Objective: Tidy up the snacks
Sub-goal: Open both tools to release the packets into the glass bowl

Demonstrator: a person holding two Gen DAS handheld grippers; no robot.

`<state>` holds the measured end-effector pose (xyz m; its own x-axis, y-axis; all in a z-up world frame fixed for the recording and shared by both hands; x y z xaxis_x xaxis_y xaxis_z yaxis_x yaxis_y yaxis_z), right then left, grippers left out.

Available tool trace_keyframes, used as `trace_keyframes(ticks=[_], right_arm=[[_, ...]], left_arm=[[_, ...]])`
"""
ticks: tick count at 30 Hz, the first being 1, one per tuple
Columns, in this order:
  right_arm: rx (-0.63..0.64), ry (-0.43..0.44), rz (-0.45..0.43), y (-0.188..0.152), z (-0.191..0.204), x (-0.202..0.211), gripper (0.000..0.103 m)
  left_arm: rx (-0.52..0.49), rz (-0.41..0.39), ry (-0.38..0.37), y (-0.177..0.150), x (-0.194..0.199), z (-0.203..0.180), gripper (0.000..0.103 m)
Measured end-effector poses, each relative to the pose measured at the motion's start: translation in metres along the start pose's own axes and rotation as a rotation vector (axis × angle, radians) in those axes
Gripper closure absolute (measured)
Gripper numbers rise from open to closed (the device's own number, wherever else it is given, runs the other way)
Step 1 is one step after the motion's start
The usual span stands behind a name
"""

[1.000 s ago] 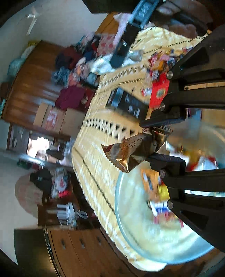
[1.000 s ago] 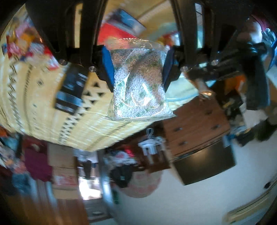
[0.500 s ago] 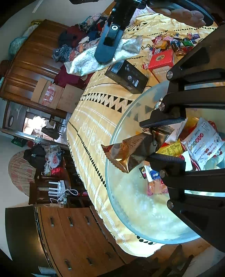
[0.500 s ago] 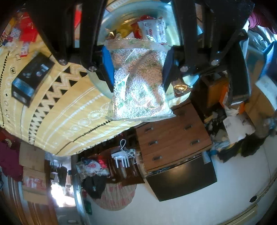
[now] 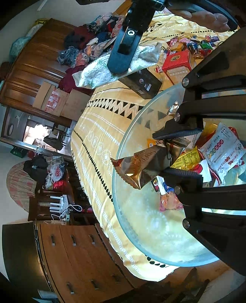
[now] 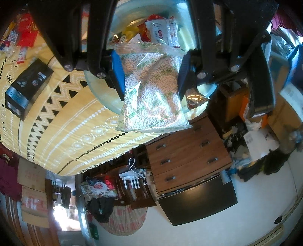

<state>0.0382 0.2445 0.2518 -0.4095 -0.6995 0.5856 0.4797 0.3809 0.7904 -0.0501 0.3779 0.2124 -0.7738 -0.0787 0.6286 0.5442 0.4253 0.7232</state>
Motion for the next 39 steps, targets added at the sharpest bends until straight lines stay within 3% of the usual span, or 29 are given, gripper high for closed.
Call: trace_keyframes(ticks=[26,29,32,39], right_arm=[[-0.028,0.010,0.037,-0.009,-0.002,-0.017,0.048],[-0.039,0.015,0.041,-0.010,-0.004,-0.018,0.046],[-0.045,0.017,0.044,-0.010,-0.004,-0.019,0.042],[-0.055,0.017,0.045,-0.011,-0.006,-0.021,0.039]], left_arm=[[0.028,0.049,0.041,-0.002,-0.015,0.009,0.074],[0.043,0.064,0.049,-0.003,-0.018,0.011,0.070],[0.054,0.066,0.062,-0.003,-0.019,0.013,0.060],[0.049,0.066,0.081,-0.003,-0.021,0.014,0.055]])
Point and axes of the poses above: each gripper's, at about its wrist camera, not at the fingertips, and x roughly against the way its jaws point, z to its left, y to its top, the point moved 1 cm from there along -x, roughly the way its jaws point, and after that the axes turned 2 degrees about x, right-handed, at the moved point
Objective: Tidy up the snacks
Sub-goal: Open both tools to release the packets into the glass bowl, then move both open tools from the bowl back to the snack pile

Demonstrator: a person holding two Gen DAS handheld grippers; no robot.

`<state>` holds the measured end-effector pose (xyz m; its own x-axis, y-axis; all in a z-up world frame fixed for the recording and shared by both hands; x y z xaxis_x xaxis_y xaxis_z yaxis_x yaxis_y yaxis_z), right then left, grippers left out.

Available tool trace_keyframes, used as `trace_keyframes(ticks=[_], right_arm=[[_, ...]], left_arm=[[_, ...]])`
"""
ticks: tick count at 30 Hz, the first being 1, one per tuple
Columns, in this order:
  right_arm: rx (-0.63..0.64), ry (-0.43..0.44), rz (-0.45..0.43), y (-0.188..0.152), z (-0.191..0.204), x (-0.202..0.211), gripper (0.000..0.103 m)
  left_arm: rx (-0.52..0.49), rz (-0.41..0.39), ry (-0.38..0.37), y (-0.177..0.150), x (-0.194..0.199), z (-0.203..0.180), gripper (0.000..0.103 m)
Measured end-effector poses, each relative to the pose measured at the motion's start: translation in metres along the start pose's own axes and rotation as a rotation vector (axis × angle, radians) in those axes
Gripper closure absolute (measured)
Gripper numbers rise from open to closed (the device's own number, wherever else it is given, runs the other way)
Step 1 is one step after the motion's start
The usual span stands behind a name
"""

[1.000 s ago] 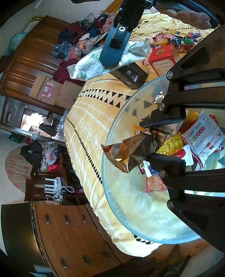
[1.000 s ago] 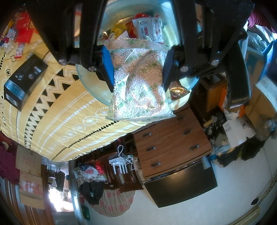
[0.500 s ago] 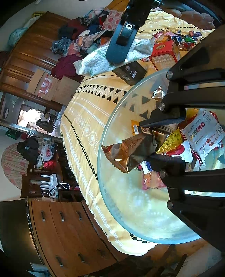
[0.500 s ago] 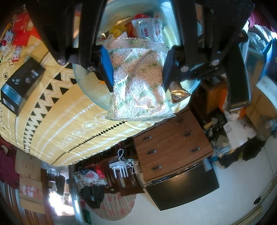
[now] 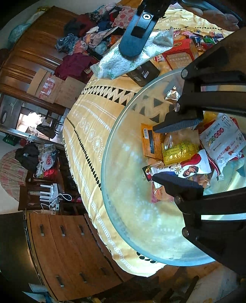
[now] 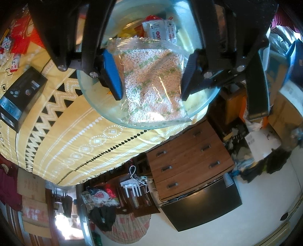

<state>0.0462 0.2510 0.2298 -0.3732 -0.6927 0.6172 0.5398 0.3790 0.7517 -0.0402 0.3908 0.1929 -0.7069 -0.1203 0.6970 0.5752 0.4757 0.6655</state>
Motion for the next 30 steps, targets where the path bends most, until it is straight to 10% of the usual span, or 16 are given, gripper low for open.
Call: trace_keyframes(ticks=[30], right_arm=[[-0.027,0.004,-0.049,-0.014,-0.003,0.020,0.025]], left_arm=[[-0.012,-0.014,0.031,0.004,0.003,0.001,0.051]])
Point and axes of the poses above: each gripper's, at about its wrist camera, not at the fingertips, and x roughly against the way its jaws point, z to its left, y to its top, the point moved 1 cm from there along -x, roughly the way its jaws point, and after that the axes turned 2 degrees about x, right-handed, at the moved point
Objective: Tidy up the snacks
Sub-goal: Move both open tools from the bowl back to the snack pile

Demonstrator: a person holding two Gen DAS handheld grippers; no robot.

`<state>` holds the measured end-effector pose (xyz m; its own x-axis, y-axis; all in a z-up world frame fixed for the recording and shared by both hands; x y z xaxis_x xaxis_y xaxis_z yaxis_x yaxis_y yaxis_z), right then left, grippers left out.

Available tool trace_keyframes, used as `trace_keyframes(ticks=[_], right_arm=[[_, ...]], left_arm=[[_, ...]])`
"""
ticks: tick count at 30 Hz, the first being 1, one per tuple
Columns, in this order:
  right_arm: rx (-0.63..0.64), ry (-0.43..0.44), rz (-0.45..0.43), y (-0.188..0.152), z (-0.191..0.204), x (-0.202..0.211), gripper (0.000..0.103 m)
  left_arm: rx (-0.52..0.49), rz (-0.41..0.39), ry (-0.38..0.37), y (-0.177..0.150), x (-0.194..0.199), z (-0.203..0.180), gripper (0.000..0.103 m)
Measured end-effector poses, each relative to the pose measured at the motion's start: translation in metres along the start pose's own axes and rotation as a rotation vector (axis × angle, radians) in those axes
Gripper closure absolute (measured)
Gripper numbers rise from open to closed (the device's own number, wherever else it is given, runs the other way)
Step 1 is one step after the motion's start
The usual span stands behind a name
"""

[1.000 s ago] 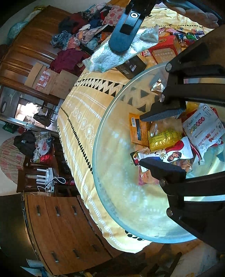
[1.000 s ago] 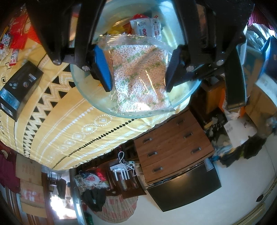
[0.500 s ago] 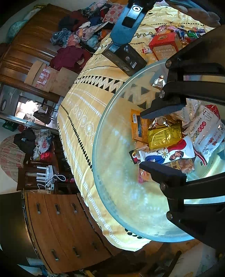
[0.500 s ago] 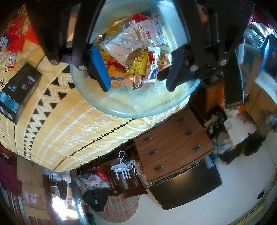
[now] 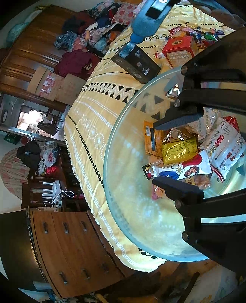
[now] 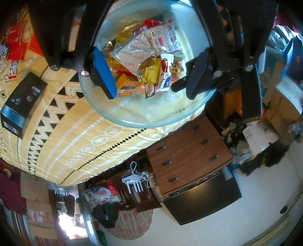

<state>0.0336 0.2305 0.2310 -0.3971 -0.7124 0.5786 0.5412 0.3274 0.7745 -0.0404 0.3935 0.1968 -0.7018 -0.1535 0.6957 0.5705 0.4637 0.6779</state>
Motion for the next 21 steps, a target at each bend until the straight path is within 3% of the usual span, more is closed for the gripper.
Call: trace_keyframes(ticks=[10,21], right_arm=[[0.008,-0.051,-0.076,-0.035,-0.003,0.055,0.023],[-0.108,-0.162,-0.098,-0.093,-0.045,0.126,0.021]], left_arm=[[-0.066,-0.047,-0.007,-0.005,0.026,-0.032,0.051],[-0.216,-0.076,-0.086,-0.027,0.052,-0.118,0.051]])
Point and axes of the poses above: each gripper's, at about its wrist camera, not at the fingertips, and x roughly against the way its jaws point, z to its left, y to its top, the point moved 1 cm from there along -x, roughly the way its jaws point, and after that the axes turned 2 degrees about x, right-handed, at the moved point
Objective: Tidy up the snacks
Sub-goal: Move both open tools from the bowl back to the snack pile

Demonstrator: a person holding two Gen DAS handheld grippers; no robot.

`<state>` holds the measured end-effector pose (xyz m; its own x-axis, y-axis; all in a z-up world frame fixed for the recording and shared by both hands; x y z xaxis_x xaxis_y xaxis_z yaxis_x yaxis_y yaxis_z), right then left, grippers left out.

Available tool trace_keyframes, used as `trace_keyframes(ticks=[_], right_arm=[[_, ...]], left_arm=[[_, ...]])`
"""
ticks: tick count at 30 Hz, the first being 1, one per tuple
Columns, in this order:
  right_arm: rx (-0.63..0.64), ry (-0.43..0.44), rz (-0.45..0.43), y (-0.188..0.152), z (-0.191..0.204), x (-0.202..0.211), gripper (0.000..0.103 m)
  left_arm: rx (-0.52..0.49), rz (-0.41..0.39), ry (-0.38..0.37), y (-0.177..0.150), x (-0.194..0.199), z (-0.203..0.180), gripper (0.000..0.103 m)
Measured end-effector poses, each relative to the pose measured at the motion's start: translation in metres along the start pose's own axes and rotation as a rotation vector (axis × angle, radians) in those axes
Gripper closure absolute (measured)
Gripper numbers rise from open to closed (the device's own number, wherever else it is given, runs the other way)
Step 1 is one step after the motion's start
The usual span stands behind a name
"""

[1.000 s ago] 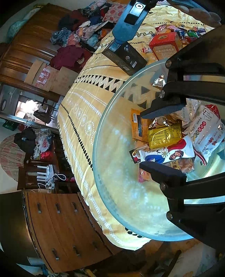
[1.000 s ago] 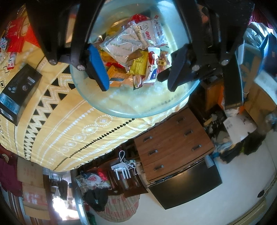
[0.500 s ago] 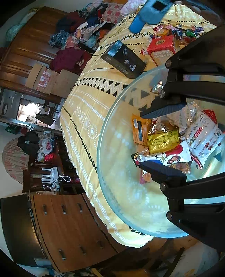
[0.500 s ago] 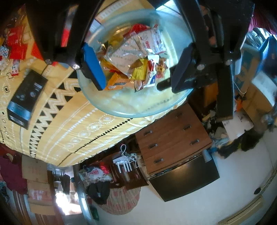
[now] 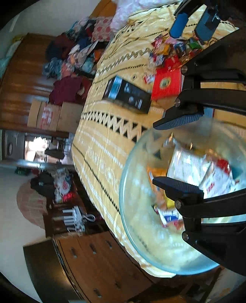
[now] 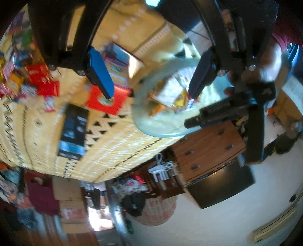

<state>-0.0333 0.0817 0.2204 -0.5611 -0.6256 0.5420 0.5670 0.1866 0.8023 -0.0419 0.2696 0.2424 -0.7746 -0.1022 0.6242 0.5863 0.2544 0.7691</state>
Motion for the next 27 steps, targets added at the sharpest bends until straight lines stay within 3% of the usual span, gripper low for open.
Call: trace_keyframes(ticks=[19,27], right_arm=[[-0.239,-0.189,-0.063,-0.086,-0.112,0.099,0.017],[-0.315,-0.256,-0.048,-0.130,-0.153,0.126,0.017]], left_arm=[[-0.261,0.043,-0.161,-0.034,0.007,-0.171,0.050],[-0.327,0.121,-0.268,-0.065,-0.008,-0.230,0.050]])
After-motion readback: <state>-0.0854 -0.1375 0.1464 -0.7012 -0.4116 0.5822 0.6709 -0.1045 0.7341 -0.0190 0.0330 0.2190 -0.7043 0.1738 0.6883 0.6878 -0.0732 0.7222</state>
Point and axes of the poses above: each gripper's, at about its wrist camera, not at the fingertips, and x roughly against the way its jaws point, z to its left, y to its top, the point moved 1 cm from there along -x, roughly the way its jaws point, and after that the axes turned 2 degrees about x, right-handed, at the moved point
